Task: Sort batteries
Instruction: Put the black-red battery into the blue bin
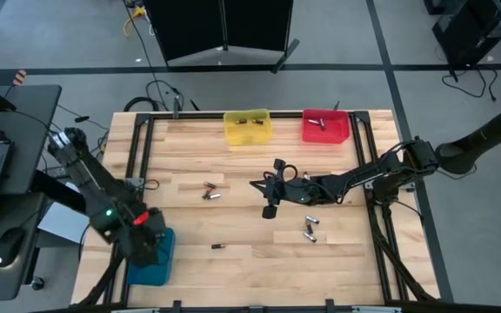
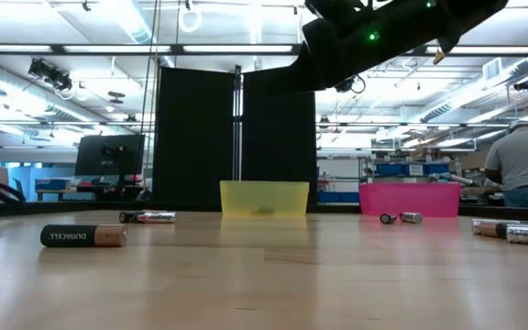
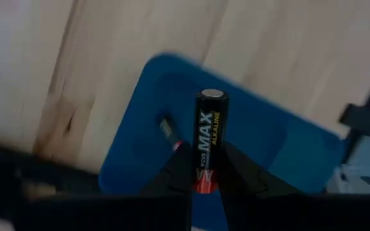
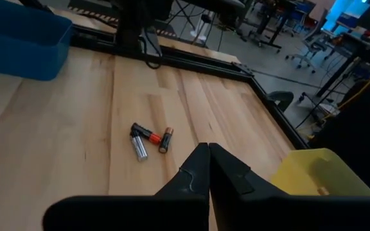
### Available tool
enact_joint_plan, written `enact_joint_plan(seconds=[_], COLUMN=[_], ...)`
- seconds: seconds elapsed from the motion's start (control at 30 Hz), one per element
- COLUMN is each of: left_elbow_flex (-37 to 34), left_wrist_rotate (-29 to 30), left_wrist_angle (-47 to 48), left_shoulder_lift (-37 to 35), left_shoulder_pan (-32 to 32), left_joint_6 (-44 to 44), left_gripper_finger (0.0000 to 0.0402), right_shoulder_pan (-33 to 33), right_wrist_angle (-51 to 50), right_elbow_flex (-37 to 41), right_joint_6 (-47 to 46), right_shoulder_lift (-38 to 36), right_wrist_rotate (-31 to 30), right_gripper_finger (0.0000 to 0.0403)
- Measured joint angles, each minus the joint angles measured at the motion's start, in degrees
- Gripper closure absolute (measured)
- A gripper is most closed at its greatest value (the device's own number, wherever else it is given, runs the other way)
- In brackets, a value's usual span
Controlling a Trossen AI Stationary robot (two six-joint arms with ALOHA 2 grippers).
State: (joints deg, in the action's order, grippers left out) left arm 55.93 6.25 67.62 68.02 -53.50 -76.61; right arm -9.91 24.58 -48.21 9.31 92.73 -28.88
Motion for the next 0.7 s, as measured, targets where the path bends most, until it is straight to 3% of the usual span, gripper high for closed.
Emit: enact_joint_plan(seconds=[0.23, 0.5, 0.7], left_elbow_flex=[-8.9, -23.4, -26.3], left_wrist_rotate=[-1.4, -2.9, -4.6], left_wrist_angle=[-6.8, -29.2, -32.0], left_shoulder_lift=[0.5, 0.2, 0.2], left_shoulder_pan=[-3.3, -2.2, -0.8], left_joint_6=[-7.9, -8.3, -9.3], left_gripper_finger=[0.0349, 0.0349, 0.0349], right_shoulder_pan=[-0.1, -0.2, -0.2], right_wrist_angle=[-0.4, -0.9, -0.8], right_elbow_flex=[0.0, 0.0, 0.0], right_joint_6=[-2.9, -3.8, -4.3], right_shoulder_lift=[0.0, 0.0, 0.0], right_wrist_rotate=[0.0, 0.5, 0.5], right_gripper_finger=[0.0387, 0.0392, 0.0391])
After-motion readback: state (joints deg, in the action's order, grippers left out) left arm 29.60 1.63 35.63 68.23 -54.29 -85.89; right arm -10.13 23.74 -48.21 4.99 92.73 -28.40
